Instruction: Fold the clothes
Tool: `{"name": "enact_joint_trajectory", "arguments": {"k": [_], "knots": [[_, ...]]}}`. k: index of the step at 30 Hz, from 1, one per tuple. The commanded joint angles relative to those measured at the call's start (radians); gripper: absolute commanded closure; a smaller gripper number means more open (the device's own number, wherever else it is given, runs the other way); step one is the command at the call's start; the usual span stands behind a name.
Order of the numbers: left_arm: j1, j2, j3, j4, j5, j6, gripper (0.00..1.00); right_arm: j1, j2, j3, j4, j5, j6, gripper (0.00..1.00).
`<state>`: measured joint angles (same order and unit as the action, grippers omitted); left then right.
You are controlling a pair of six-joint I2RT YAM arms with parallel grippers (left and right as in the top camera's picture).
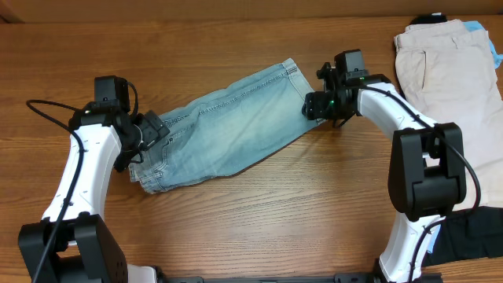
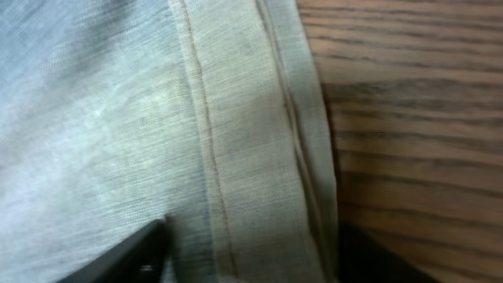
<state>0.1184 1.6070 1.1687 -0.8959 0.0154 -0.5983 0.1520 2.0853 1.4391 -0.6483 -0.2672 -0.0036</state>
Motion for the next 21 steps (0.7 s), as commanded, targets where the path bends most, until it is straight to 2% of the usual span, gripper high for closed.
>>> {"name": "enact_joint_trajectory", "arguments": {"k": [1, 3, 6, 9, 12, 15, 21], "knots": [[-0.002, 0.000, 0.020, -0.017, -0.013, 0.038, 0.00, 0.014, 0.004, 0.013, 0.003, -0.053, -0.027, 0.41], [0.002, 0.000, 0.020, -0.018, -0.045, 0.038, 0.00, 0.019, 0.004, 0.003, 0.009, -0.052, -0.027, 0.53], [0.021, 0.000, 0.020, -0.002, -0.110, 0.038, 0.00, 0.021, 0.004, -0.013, 0.026, -0.048, -0.026, 0.86], [0.061, 0.000, 0.024, 0.019, -0.108, 0.037, 0.00, 0.016, 0.004, -0.011, 0.024, -0.016, 0.035, 0.96], [0.090, 0.000, 0.045, 0.018, -0.050, 0.038, 0.00, -0.010, -0.001, 0.007, -0.031, -0.006, 0.110, 0.96], [0.098, 0.000, 0.061, 0.018, -0.008, 0.038, 0.00, -0.063, -0.035, 0.012, -0.119, 0.047, 0.267, 0.96], [0.097, 0.000, 0.064, 0.019, 0.031, 0.038, 0.00, -0.238, -0.142, 0.011, -0.338, 0.054, 0.301, 0.96]]}}
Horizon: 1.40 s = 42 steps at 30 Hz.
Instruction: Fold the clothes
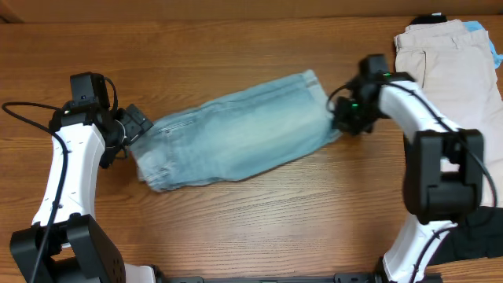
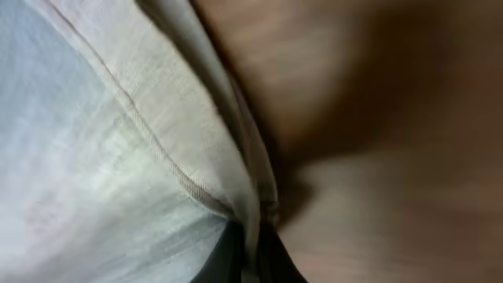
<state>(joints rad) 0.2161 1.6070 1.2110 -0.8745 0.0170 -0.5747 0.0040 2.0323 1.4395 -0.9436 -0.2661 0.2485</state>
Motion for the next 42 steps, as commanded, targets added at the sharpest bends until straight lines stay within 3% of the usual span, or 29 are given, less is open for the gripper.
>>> {"name": "enact_joint_trajectory", "arguments": {"k": [1, 8, 10, 11, 13, 20, 28, 37, 39, 40, 41, 42], "knots": [[0.000, 0.000, 0.022, -0.004, 0.033, 0.014, 0.00, -0.127, -0.108, 0.011, -0.092, 0.063, 0.054, 0.96], [-0.001, 0.002, 0.021, -0.067, 0.064, 0.070, 0.00, -0.197, -0.189, 0.011, -0.248, 0.082, 0.031, 0.93], [-0.003, 0.002, 0.014, -0.095, 0.085, 0.124, 0.00, -0.184, -0.230, 0.017, -0.248, 0.082, 0.008, 0.61], [-0.006, 0.002, 0.006, -0.107, 0.103, 0.163, 0.00, -0.181, -0.264, 0.031, -0.248, 0.081, 0.001, 0.25], [-0.011, 0.006, -0.005, -0.117, 0.115, 0.185, 0.00, -0.179, -0.305, 0.050, -0.249, 0.065, -0.035, 0.02], [-0.103, 0.010, -0.077, -0.035, 0.253, 0.339, 0.00, -0.145, -0.378, 0.072, -0.247, 0.044, -0.123, 0.00], [-0.249, 0.080, -0.147, 0.116, 0.227, 0.386, 0.00, -0.070, -0.378, 0.072, -0.221, 0.044, -0.122, 0.00], [-0.249, 0.217, -0.147, 0.121, 0.211, 0.388, 0.02, -0.042, -0.377, 0.071, -0.209, 0.045, -0.122, 0.00], [-0.250, 0.234, -0.147, 0.121, 0.205, 0.388, 0.14, -0.042, -0.377, 0.070, -0.207, 0.045, -0.122, 0.03], [-0.249, 0.244, -0.147, 0.121, 0.204, 0.388, 0.37, -0.042, -0.377, 0.070, -0.206, 0.045, -0.120, 0.07], [-0.249, 0.250, -0.147, 0.120, 0.205, 0.388, 0.73, -0.042, -0.377, 0.070, -0.204, 0.044, -0.118, 0.11], [-0.249, 0.253, -0.147, 0.119, 0.201, 0.388, 0.93, -0.041, -0.377, 0.070, -0.202, 0.045, -0.114, 0.14]]}}
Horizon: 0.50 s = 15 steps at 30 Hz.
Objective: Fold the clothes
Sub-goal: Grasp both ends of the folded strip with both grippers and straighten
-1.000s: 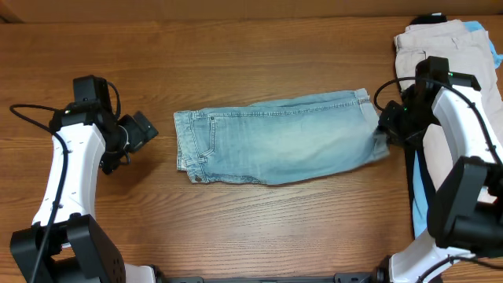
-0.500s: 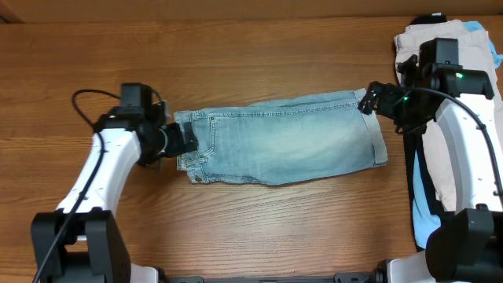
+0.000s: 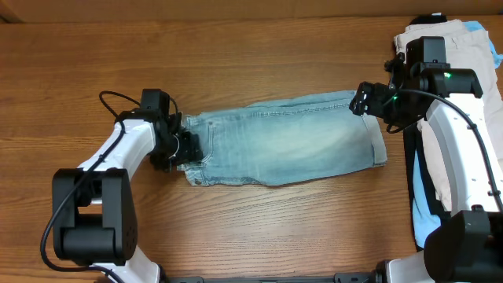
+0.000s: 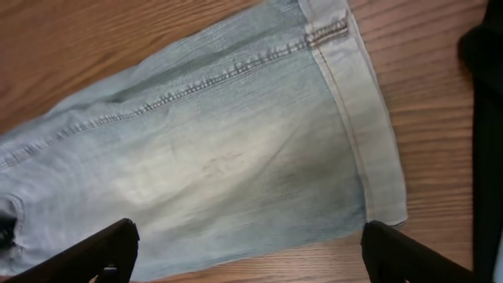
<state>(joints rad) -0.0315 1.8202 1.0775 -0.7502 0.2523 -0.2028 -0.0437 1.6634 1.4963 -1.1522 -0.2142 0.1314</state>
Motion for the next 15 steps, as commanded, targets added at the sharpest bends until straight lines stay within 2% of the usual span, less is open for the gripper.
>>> {"name": "enact_joint_trajectory", "arguments": {"k": [1, 5, 7, 11, 12, 13, 15], "knots": [[0.000, 0.039, -0.013, -0.009, -0.046, 0.011, 0.96, 0.008, -0.008, 0.013, 0.009, -0.007, 0.007, 0.17], [0.029, 0.026, 0.064, -0.114, -0.123, -0.003, 0.96, 0.029, -0.003, -0.009, 0.043, -0.005, 0.021, 0.32], [0.049, 0.025, 0.180, -0.243, -0.217, -0.003, 0.96, 0.047, 0.014, -0.021, 0.064, -0.004, 0.023, 0.40], [0.064, 0.025, 0.430, -0.451, -0.274, 0.001, 0.96, 0.084, 0.083, -0.025, 0.094, -0.023, 0.025, 0.54], [0.064, 0.025, 0.486, -0.488, -0.269, -0.007, 0.96, 0.097, 0.109, -0.025, 0.104, -0.034, 0.024, 0.60], [0.055, 0.025, 0.594, -0.568, -0.251, -0.014, 0.96, 0.113, 0.138, -0.025, 0.113, -0.042, 0.025, 0.74], [0.032, 0.025, 0.703, -0.657, -0.253, -0.014, 0.96, 0.138, 0.183, -0.025, 0.126, -0.042, 0.025, 0.88]]}}
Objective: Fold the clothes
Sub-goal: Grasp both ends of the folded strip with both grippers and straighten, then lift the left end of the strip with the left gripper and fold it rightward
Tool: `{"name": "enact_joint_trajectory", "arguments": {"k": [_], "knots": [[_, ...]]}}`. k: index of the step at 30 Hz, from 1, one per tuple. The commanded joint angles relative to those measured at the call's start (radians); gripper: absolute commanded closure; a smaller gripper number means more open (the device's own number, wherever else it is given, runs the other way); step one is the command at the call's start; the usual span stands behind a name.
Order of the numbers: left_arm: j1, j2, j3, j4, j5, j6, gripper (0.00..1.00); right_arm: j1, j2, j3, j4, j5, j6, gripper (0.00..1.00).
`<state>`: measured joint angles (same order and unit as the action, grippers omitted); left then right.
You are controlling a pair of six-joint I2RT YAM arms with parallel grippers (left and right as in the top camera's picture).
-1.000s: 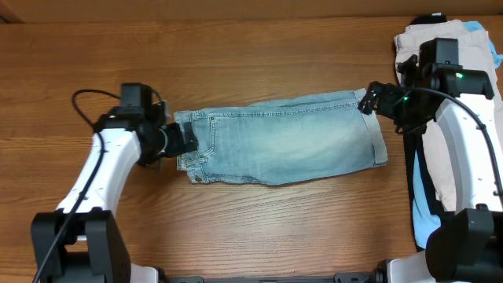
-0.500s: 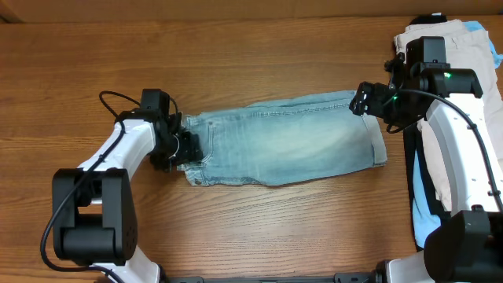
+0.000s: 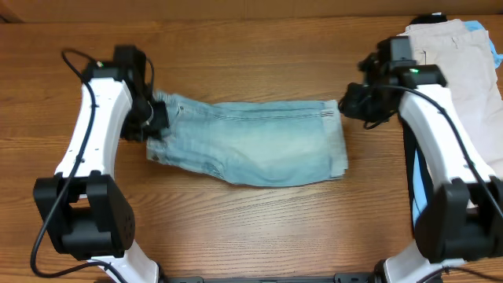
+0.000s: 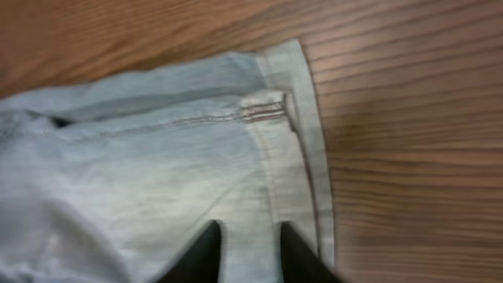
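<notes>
Light blue denim shorts (image 3: 251, 141) lie flat across the middle of the wooden table, waistband to the left, leg hems to the right. My left gripper (image 3: 156, 119) sits on the waistband end and looks shut on it. My right gripper (image 3: 351, 102) is at the upper corner of the hem. In the right wrist view its two dark fingertips (image 4: 208, 240) stand a narrow gap apart, so the right gripper (image 4: 247, 240) is open over the denim (image 4: 157, 157) just inside the stitched hem (image 4: 302, 118). The picture is blurred.
Folded beige trousers (image 3: 464, 71) lie at the table's back right, with a bit of blue cloth (image 3: 491, 39) and a dark garment (image 3: 428, 17) beside them. Another light blue piece (image 3: 423, 212) shows behind the right arm. A black cable (image 3: 78, 59) loops off the left arm.
The shorts have shifted left and bunched shorter, the hem now well left of where it lay. My left gripper moved up and left with the waistband. My right gripper moved down to the hem corner, fingers narrowed.
At first the shorts lay slanted, my left gripper at the waistband and my right open at the hem. Then the right was shut on the hem, the shorts pulled straighter. Later they lay level, my right open above them. Now they sit further left.
</notes>
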<state>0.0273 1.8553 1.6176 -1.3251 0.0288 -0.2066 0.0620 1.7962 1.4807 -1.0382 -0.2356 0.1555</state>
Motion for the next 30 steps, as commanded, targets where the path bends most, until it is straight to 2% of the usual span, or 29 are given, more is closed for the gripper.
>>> {"name": "enact_joint_trajectory", "arguments": {"k": [1, 2, 5, 8, 13, 17, 23, 26, 30], "knots": [[-0.038, -0.010, 0.207, -0.119, -0.032, -0.011, 0.96, 0.043, 0.071, -0.009, 0.017, -0.021, 0.002, 0.93], [-0.054, -0.010, 0.264, -0.171, -0.031, -0.011, 0.96, 0.051, 0.092, -0.009, 0.024, -0.032, 0.002, 0.96], [-0.099, -0.010, 0.336, -0.235, 0.019, -0.010, 0.96, 0.054, 0.125, -0.009, 0.038, -0.063, 0.001, 0.96], [-0.201, -0.010, 0.343, -0.213, 0.064, -0.010, 0.96, 0.043, 0.125, -0.008, 0.045, -0.074, 0.002, 0.96], [-0.391, -0.006, 0.343, -0.099, 0.075, -0.045, 0.96, 0.003, 0.125, -0.008, 0.034, -0.085, 0.001, 0.96], [-0.561, 0.055, 0.342, 0.023, 0.069, -0.117, 0.96, -0.078, 0.118, -0.008, 0.034, -0.179, -0.001, 0.96], [-0.674, 0.227, 0.342, 0.189, 0.077, -0.232, 0.96, -0.169, 0.056, -0.008, 0.019, -0.215, -0.027, 0.96], [-0.706, 0.306, 0.342, 0.287, 0.157, -0.296, 0.96, -0.202, 0.025, -0.008, 0.008, -0.214, -0.029, 0.96], [-0.711, 0.312, 0.346, 0.348, 0.201, -0.319, 0.96, -0.227, 0.018, -0.008, -0.010, -0.214, -0.033, 0.96]]}}
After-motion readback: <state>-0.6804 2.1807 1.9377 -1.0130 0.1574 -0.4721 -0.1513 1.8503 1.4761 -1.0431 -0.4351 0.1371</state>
